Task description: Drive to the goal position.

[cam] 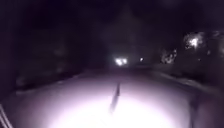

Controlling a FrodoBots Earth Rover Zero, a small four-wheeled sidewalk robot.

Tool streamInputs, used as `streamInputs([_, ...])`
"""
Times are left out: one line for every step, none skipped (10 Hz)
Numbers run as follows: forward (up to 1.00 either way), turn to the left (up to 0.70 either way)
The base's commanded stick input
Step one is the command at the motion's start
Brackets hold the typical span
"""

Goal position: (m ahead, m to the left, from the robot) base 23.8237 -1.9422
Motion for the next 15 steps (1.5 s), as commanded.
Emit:
streamInputs([1.00,0.00])
streamInputs([1.00,0.00])
streamInputs([1.00,-0.27])
streamInputs([1.00,-0.27])
streamInputs([1.00,-0.27])
streamInputs([1.00,-0.27])
streamInputs([1.00,-0.27])
streamInputs([1.00,-0.27])
streamInputs([1.00,-0.27])
streamInputs([1.00,-0.17])
streamInputs([1.00,-0.05])
streamInputs([1.00,0.00])
streamInputs([1.00,0.00])
streamInputs([1.00,0.00])
streamInputs([1.00,0.00])
